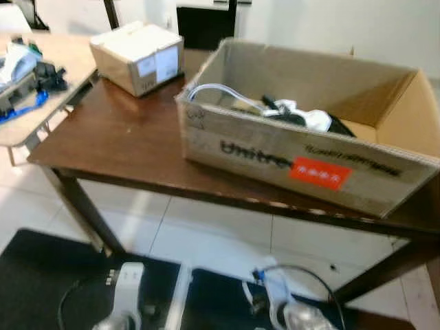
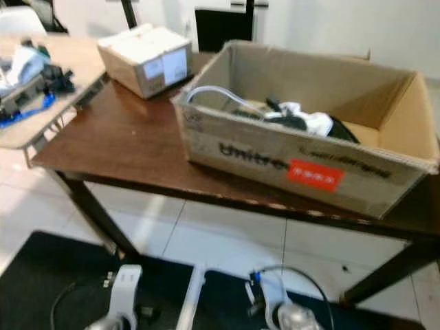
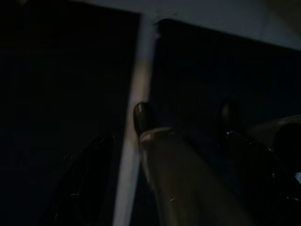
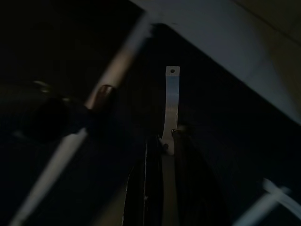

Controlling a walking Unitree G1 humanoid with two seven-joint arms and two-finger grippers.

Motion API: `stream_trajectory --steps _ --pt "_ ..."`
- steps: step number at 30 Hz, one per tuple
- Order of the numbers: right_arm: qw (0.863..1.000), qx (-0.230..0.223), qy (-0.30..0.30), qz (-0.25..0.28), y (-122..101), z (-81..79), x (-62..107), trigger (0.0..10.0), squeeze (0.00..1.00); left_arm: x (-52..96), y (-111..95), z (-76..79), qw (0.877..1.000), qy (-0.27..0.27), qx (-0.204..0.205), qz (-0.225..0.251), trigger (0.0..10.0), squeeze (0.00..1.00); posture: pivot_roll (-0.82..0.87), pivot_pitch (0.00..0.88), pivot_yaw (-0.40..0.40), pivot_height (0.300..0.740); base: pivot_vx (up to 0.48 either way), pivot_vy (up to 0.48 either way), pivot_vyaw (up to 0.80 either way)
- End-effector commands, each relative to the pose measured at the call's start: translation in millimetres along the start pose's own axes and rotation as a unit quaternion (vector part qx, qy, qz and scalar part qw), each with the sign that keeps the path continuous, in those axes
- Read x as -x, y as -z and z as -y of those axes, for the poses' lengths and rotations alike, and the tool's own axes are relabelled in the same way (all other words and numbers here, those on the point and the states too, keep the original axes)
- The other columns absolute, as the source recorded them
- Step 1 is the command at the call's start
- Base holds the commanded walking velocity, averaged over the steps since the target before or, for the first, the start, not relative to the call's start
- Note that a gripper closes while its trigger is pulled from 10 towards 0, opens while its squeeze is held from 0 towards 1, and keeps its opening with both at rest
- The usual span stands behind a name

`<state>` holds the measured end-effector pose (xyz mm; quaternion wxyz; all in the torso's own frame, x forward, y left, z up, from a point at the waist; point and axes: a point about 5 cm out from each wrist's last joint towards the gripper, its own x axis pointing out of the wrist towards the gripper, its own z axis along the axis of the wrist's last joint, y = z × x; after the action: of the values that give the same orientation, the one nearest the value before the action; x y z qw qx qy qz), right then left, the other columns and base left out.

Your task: Picking trash to rubbish bin

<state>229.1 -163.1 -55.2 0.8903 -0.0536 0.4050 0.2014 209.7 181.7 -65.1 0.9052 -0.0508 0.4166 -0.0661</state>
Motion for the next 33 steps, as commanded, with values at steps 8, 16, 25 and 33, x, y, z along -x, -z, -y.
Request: stream_trajectory --steps 8,16,25,33 --pt "1.0 0.004 -0.016 -0.008 6.9 -9.4 -1.5 10.0 0.0 1.4 3.3 -3.9 1.0 -0.007 0.003 -0.005 10.0 0.0 -0.04 0.136 0.018 0.74 0.0 0.0 0.0" --pt "1.0 0.006 -0.018 -0.001 2.6 -9.6 -2.3 10.0 0.0 1.3 1.0 -3.6 1.0 -0.001 -0.005 0.001 10.0 0.0 -0.04 0.124 0.017 0.74 0.0 0.0 0.0" --pt "1.0 0.011 -0.022 0.002 0.5 -9.8 -2.6 10.0 0.0 1.1 -0.1 -4.8 1.0 -0.012 0.005 0.005 10.0 0.03 -0.04 0.12 0.015 0.74 0.0 -0.213 0.0" --pt "1.0 0.014 -0.024 0.003 -0.2 -9.8 -2.7 10.0 0.0 0.9 -0.6 -4.7 1.0 -0.011 0.007 0.005 10.0 0.02 -0.04 0.121 0.016 0.74 0.0 0.0 0.0"
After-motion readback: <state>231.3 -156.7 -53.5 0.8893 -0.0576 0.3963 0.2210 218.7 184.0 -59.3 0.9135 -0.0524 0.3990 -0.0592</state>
